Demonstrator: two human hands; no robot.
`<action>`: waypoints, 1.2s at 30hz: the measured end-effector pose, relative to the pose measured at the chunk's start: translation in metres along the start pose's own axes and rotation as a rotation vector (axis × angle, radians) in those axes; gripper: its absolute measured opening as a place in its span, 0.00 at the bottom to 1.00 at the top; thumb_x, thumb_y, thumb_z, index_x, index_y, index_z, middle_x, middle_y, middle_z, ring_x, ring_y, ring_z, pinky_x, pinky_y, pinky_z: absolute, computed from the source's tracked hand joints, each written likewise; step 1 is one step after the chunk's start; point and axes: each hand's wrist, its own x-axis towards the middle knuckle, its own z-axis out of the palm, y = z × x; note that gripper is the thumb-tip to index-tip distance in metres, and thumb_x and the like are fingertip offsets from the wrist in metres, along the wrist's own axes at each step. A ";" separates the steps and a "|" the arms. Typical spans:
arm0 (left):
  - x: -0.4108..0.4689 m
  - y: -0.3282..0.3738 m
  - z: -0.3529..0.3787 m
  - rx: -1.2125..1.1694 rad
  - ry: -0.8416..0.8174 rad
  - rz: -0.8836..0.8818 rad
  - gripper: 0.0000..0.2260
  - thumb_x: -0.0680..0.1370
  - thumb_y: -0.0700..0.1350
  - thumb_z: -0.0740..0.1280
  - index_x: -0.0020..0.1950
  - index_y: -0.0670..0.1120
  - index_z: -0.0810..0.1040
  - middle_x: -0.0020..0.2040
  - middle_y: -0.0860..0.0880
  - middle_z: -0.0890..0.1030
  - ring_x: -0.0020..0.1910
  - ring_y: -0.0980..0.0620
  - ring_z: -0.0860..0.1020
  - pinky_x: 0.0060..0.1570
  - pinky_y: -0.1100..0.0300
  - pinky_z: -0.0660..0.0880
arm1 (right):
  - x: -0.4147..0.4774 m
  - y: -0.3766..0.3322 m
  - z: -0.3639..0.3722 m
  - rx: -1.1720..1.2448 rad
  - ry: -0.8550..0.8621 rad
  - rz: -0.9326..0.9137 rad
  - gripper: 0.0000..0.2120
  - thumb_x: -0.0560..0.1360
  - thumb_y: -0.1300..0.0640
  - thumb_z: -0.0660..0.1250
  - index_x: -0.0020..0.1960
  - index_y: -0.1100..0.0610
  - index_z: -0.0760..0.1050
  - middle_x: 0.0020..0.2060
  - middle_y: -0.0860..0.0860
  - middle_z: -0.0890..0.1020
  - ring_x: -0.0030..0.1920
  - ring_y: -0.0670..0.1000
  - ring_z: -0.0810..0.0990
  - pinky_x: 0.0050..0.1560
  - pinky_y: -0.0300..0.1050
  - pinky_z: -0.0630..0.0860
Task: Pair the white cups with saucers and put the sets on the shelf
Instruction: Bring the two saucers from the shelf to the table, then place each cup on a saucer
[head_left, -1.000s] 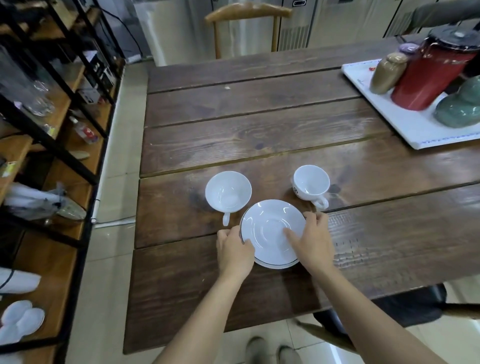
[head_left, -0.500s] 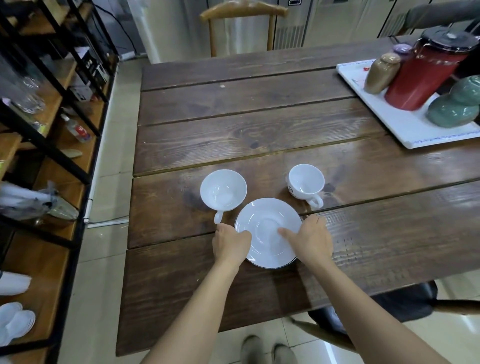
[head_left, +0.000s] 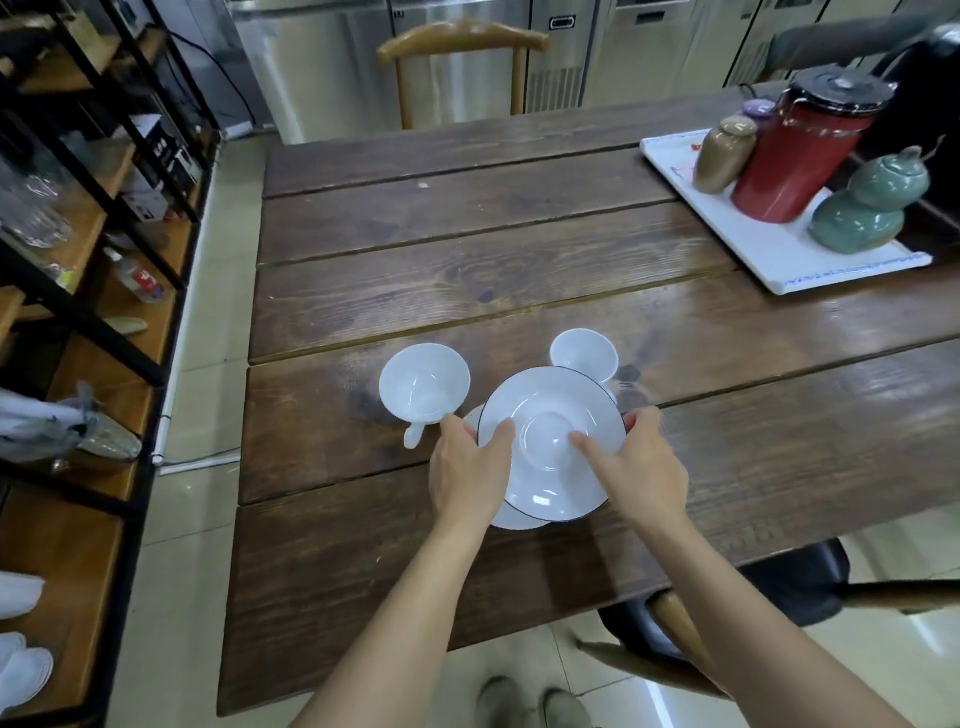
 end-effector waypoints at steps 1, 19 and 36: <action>-0.004 0.005 0.006 -0.009 -0.012 0.024 0.14 0.74 0.55 0.64 0.44 0.46 0.66 0.39 0.51 0.71 0.39 0.51 0.72 0.34 0.58 0.66 | 0.002 0.007 -0.006 0.033 0.009 0.016 0.23 0.67 0.40 0.68 0.48 0.53 0.61 0.39 0.48 0.75 0.39 0.54 0.72 0.42 0.48 0.64; -0.042 0.047 0.151 -0.434 -0.386 0.061 0.12 0.69 0.53 0.66 0.45 0.48 0.82 0.42 0.55 0.85 0.43 0.62 0.80 0.41 0.71 0.73 | 0.094 0.134 -0.078 0.155 -0.052 0.061 0.23 0.68 0.45 0.71 0.50 0.51 0.59 0.45 0.50 0.77 0.42 0.55 0.76 0.38 0.47 0.66; -0.026 0.023 0.190 0.126 -0.319 0.121 0.30 0.73 0.55 0.68 0.72 0.53 0.62 0.63 0.56 0.60 0.68 0.55 0.60 0.60 0.62 0.58 | 0.128 0.152 -0.077 -0.024 -0.082 -0.016 0.21 0.68 0.44 0.70 0.47 0.55 0.63 0.47 0.55 0.80 0.47 0.60 0.78 0.38 0.47 0.67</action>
